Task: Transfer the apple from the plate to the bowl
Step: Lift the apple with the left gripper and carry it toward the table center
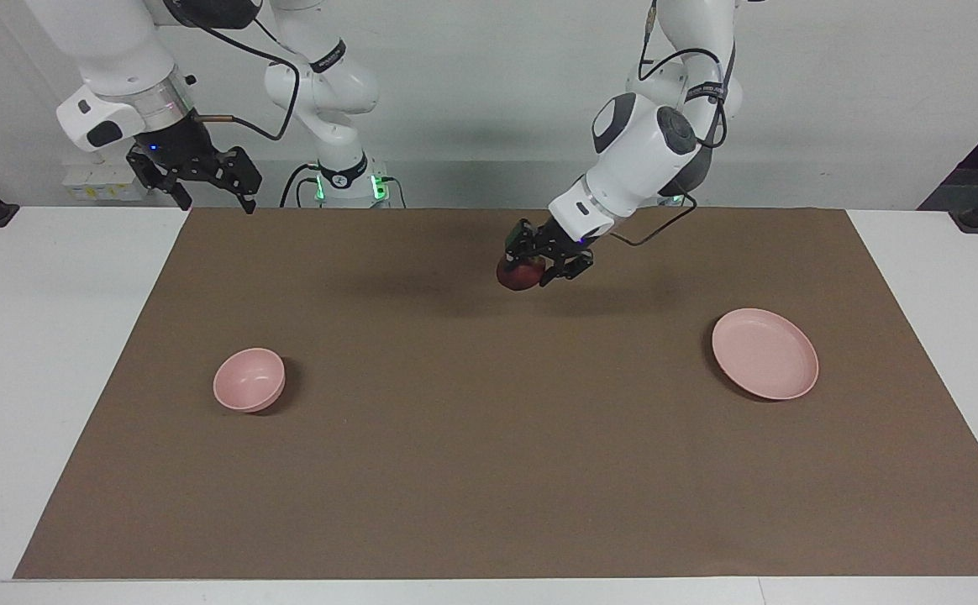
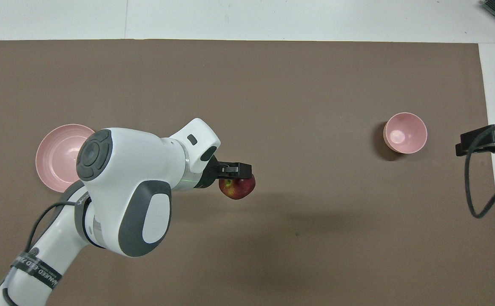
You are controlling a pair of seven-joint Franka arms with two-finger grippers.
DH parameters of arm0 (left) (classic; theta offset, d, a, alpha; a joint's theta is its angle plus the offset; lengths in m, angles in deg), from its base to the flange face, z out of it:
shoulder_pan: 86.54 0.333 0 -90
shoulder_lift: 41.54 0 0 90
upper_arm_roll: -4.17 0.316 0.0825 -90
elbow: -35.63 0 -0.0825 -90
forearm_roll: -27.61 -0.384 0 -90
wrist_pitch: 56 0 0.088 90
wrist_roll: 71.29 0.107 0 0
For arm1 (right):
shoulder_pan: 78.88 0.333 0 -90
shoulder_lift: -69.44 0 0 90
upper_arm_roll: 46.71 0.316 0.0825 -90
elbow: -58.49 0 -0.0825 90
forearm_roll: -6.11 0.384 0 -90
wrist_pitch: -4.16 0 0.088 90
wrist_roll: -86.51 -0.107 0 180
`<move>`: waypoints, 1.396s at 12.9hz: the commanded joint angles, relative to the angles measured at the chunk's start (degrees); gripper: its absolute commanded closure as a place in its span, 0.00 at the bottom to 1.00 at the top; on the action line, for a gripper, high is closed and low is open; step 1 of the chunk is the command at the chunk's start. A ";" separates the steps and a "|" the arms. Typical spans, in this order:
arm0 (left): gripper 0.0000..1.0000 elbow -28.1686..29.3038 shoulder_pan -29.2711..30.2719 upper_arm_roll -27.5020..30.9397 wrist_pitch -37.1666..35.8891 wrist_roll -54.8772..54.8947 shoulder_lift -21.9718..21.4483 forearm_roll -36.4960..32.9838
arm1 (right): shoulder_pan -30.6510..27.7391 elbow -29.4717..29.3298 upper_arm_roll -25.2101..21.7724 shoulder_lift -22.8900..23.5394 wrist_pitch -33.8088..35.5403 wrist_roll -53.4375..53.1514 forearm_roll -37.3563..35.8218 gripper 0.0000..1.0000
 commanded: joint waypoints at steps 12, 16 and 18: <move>1.00 -6.76 3.97 -0.89 -2.51 1.65 2.62 13.80 | 0.03 -0.36 0.55 -1.00 3.79 0.36 -0.12 0.00; 1.00 -6.76 5.73 -0.80 -6.38 2.01 2.19 14.00 | 1.60 6.75 0.81 -3.64 -0.51 -7.95 3.63 0.00; 1.00 -6.84 5.65 -0.19 -6.73 2.71 1.31 13.73 | 2.92 9.73 0.81 -3.20 -1.39 -18.74 9.08 0.00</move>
